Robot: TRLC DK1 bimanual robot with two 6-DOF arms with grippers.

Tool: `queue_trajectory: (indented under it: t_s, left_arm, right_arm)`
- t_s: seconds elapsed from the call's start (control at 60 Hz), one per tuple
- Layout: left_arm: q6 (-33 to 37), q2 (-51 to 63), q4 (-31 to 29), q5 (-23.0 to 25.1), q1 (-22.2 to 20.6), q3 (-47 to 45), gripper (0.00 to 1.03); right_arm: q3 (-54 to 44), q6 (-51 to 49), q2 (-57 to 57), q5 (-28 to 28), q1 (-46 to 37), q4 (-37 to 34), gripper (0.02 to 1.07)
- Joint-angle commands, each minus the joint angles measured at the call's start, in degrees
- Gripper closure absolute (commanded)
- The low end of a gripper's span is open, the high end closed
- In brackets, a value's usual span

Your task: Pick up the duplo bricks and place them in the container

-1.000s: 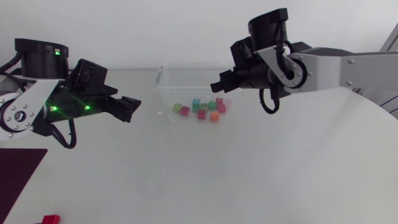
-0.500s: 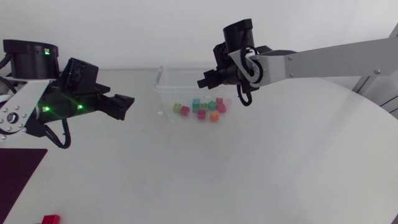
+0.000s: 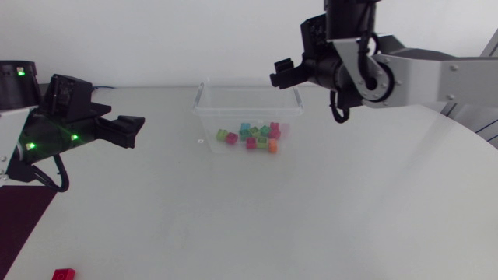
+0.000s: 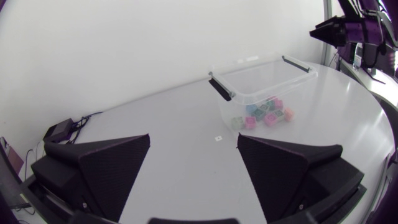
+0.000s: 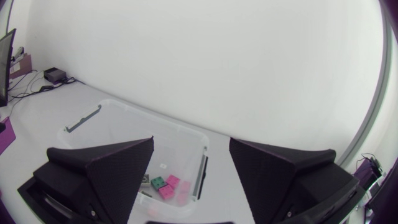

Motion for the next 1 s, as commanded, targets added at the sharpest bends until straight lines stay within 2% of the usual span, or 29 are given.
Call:
queue_trajectory:
  t_s: [0.0,0.183,0.3,0.517,0.65,0.983]
  left_arm:
    - [0.1,-2.4,1.4,-0.9,0.9,-2.9,0.05]
    - [1.7,-5.1,2.0,-1.8,2.4,-5.7,0.05]
    - [2.9,-8.1,4.1,-2.8,3.9,-8.6,0.05]
    - [4.2,-15.3,4.5,-3.1,5.0,-13.5,0.05]
    - [4.3,-21.2,4.2,-3.1,7.1,-15.9,0.05]
    - [3.7,-31.7,1.5,-3.1,9.1,-21.5,0.05]
  right_arm:
    - [-5.3,-1.1,-4.6,1.2,-1.7,1.4,0.12]
    - [-14.1,-1.5,-14.3,1.6,-5.4,3.0,0.07]
    - [-19.8,-2.6,-20.5,1.6,-6.8,3.1,0.07]
    - [-29.9,-5.4,-32.3,1.6,-8.1,5.1,0.07]
    - [-35.4,-6.5,-38.8,1.6,-9.8,3.7,0.07]
    - [-46.0,-8.4,-57.0,1.6,-14.1,-0.2,0.07]
